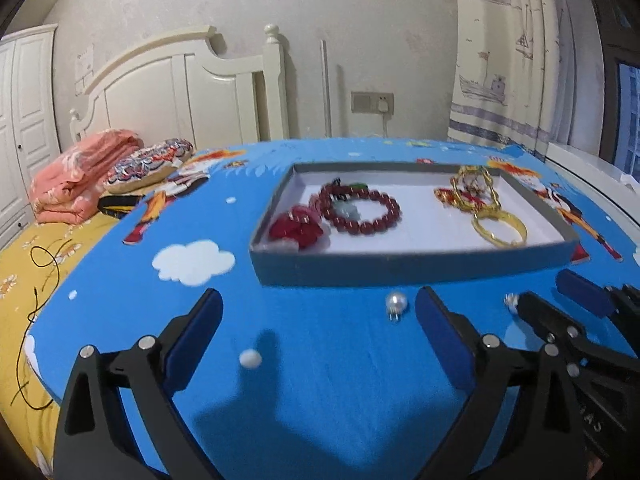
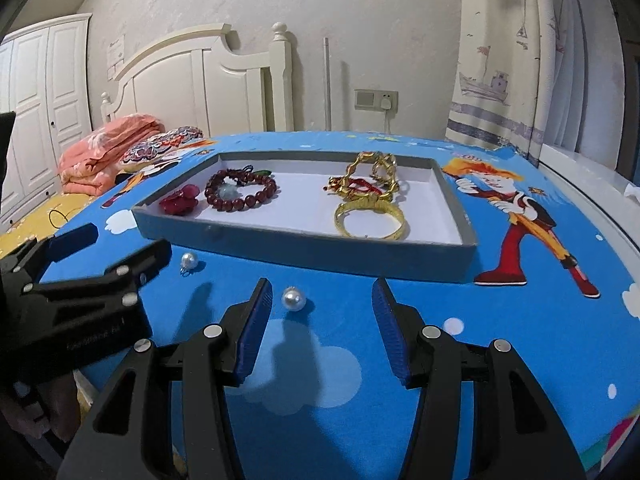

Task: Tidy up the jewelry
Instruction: 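Grasp a loose white pearl with the right tool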

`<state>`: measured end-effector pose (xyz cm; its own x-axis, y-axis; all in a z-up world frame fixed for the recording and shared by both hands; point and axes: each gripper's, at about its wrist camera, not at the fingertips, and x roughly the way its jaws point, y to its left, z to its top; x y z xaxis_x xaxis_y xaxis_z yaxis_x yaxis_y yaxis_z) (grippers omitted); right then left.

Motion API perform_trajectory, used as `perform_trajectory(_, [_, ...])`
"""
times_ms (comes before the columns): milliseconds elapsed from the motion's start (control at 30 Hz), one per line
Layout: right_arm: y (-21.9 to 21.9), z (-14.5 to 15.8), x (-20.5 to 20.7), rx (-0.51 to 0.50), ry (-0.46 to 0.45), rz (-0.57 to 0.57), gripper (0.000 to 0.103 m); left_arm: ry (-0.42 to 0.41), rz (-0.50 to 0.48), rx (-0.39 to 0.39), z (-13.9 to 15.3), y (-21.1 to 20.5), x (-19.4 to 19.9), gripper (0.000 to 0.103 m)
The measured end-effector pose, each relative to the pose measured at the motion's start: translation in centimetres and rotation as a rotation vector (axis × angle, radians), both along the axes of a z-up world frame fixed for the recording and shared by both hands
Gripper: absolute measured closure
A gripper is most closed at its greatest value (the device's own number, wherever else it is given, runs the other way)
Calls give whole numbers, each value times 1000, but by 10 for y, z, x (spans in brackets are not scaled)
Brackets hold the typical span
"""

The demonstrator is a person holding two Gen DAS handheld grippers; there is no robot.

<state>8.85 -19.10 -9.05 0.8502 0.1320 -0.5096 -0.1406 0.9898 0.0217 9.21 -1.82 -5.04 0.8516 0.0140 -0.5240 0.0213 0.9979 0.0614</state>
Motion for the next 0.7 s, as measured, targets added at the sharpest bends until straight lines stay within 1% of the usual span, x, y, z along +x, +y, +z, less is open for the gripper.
perform_trajectory(133, [4,-4,4,-3,11,11,53,20,-11,1,-7,1,0,10])
perform_trajectory(300, [8,-6,7,-11,19,10,54,39,-13,-40,-10,6,3,11])
perform_trajectory(400, [10,-9,11,-30,24,2,58,45,-24,-38,-11,3,4,13])
perform_trajectory(500, [12,-10,11,-42,12,11,70,45,-29,-33,-12,0,4,13])
perform_trajectory(567, [13,-11,9,-53,-2,20,85,47,-31,-35,-12,0,4,13])
perform_trajectory(633, [15,-12,7,-68,-11,38,90,49,-31,-33,-13,-1,5,13])
perform_trajectory(700, [16,-12,5,-71,-16,41,90,52,-31,-31,-13,-3,5,13])
